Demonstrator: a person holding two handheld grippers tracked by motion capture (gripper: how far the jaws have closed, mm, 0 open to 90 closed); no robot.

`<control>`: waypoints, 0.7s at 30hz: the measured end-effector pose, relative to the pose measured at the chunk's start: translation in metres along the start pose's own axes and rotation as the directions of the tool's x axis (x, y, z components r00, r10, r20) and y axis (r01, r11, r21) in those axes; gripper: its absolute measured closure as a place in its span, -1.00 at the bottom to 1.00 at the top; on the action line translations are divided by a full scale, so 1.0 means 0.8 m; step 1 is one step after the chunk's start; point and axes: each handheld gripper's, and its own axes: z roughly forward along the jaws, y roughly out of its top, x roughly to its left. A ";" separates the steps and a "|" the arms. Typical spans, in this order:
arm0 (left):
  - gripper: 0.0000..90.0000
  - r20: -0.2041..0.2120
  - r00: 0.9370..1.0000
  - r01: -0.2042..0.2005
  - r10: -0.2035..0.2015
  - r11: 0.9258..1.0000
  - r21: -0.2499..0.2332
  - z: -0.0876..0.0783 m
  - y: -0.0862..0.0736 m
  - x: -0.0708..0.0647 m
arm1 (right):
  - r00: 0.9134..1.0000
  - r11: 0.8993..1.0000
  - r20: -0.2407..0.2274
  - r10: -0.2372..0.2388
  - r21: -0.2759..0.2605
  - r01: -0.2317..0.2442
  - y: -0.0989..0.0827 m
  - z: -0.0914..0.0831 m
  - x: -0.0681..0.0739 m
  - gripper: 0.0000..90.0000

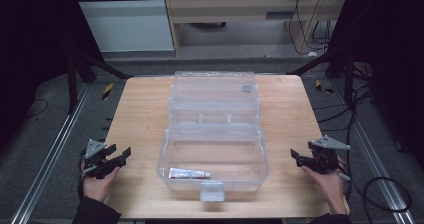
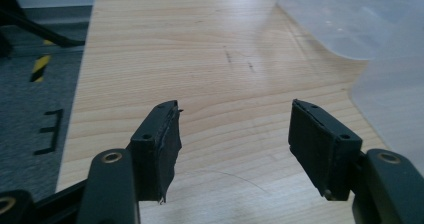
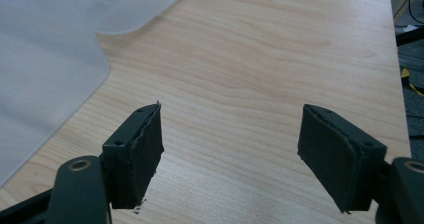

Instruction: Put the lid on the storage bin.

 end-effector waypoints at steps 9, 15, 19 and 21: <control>-0.18 0.061 0.997 -0.046 0.048 0.999 -0.022 -0.007 0.016 -0.004 | 0.997 0.998 -0.063 -0.048 -0.043 0.046 0.032 -0.029 0.011 -0.36; -0.18 0.095 0.992 -0.076 0.079 0.996 -0.042 -0.008 0.034 -0.009 | 0.989 0.995 -0.116 -0.086 -0.067 0.079 0.053 -0.045 0.020 -0.33; -0.19 0.103 0.990 -0.098 0.101 0.995 -0.037 -0.007 0.047 -0.014 | 0.982 0.991 -0.145 -0.121 -0.066 0.113 0.068 -0.052 0.029 -0.30; -0.22 0.105 0.989 -0.102 0.105 0.994 -0.036 -0.005 0.056 -0.016 | 0.978 0.989 -0.157 -0.139 -0.069 0.129 0.076 -0.055 0.034 -0.28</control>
